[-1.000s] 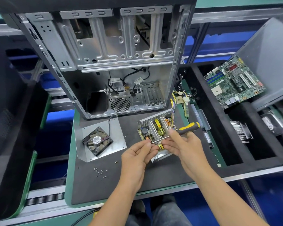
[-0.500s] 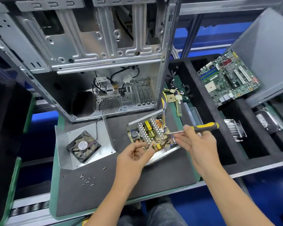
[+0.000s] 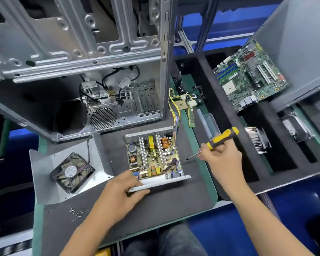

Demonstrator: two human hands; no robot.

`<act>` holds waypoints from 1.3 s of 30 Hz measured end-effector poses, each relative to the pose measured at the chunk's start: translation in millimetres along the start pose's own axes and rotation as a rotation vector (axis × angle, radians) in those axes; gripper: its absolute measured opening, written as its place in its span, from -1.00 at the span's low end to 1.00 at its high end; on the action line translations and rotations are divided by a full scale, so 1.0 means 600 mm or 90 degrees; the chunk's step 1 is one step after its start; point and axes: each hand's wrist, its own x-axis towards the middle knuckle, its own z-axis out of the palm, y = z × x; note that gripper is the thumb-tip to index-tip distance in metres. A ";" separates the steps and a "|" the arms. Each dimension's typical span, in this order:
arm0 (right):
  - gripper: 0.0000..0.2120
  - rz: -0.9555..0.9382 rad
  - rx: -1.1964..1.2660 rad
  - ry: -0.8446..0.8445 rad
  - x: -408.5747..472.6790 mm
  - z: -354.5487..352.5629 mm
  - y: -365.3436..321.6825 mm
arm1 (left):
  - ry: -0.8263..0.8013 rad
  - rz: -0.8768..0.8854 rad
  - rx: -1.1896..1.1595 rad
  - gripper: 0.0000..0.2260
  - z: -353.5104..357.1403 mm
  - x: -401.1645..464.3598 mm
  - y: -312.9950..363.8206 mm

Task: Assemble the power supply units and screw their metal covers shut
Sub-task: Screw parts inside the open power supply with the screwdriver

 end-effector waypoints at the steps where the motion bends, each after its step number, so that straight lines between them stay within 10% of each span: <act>1: -0.80 -0.002 -0.015 -0.010 -0.003 0.003 0.002 | -0.004 -0.003 -0.010 -0.85 -0.003 0.000 0.000; 31: -0.74 -0.157 -0.200 -0.113 -0.030 0.030 0.005 | -0.001 -0.039 -0.039 -0.85 -0.009 0.002 0.017; 39: -0.61 -0.251 -0.368 -0.209 -0.033 0.032 -0.024 | 0.115 0.139 -0.064 -0.62 0.022 0.092 0.139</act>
